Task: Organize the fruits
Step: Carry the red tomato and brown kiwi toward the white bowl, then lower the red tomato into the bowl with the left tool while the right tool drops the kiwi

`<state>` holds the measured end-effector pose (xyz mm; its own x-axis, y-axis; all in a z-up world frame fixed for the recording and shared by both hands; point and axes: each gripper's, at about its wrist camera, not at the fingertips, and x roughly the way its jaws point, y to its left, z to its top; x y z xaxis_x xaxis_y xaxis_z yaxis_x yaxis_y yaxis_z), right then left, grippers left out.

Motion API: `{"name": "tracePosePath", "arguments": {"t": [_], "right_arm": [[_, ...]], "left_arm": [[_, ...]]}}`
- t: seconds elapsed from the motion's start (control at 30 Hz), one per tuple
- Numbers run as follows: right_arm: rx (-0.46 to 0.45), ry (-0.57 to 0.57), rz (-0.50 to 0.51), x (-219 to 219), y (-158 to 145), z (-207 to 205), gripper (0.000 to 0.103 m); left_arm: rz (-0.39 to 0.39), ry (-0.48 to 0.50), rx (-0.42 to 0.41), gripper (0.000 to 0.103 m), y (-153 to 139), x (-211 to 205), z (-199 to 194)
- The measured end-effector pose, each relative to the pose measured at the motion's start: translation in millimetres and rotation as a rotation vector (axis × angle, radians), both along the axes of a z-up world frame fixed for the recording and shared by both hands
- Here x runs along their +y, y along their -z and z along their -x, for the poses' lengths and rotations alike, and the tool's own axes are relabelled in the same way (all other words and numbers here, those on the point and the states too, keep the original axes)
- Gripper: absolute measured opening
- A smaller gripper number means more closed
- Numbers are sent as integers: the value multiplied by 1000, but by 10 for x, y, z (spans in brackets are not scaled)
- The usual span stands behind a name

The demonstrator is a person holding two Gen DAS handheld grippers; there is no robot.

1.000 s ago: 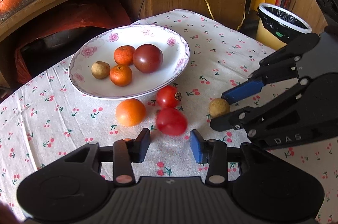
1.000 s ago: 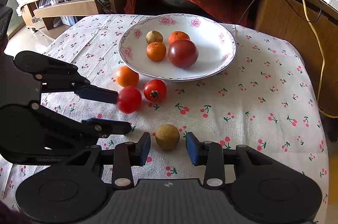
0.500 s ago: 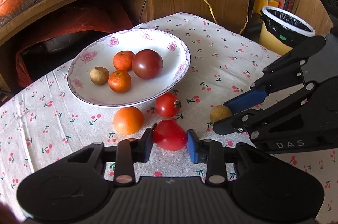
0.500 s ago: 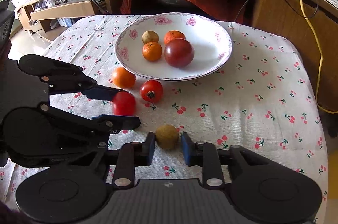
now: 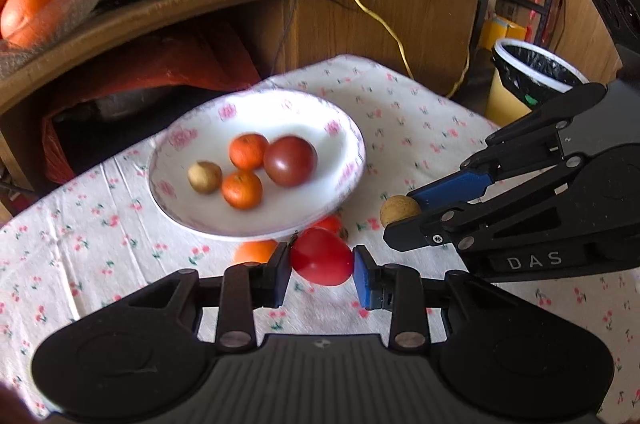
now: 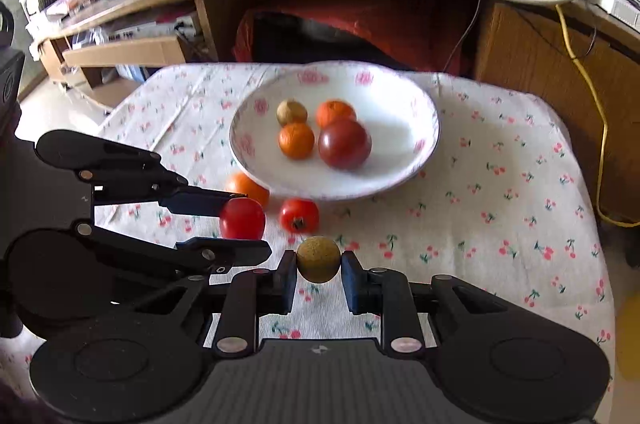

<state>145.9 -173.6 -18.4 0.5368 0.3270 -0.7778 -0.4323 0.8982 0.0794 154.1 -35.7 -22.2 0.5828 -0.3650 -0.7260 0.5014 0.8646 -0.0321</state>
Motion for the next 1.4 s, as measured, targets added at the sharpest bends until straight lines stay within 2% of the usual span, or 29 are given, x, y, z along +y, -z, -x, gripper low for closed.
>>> {"name": "tracePosePath", "arguments": {"t": [0.23, 0.6, 1.4], "right_arm": [[-56, 45, -29, 64, -117, -177, 19], [-67, 77, -45, 174, -50, -366, 20], [-102, 107, -67, 120, -11, -396, 23]], "left_arm": [[4, -62, -47, 41, -107, 66, -184], [8, -137, -25, 41, 7, 196, -383], [8, -163, -36, 46, 19, 205, -430]]}}
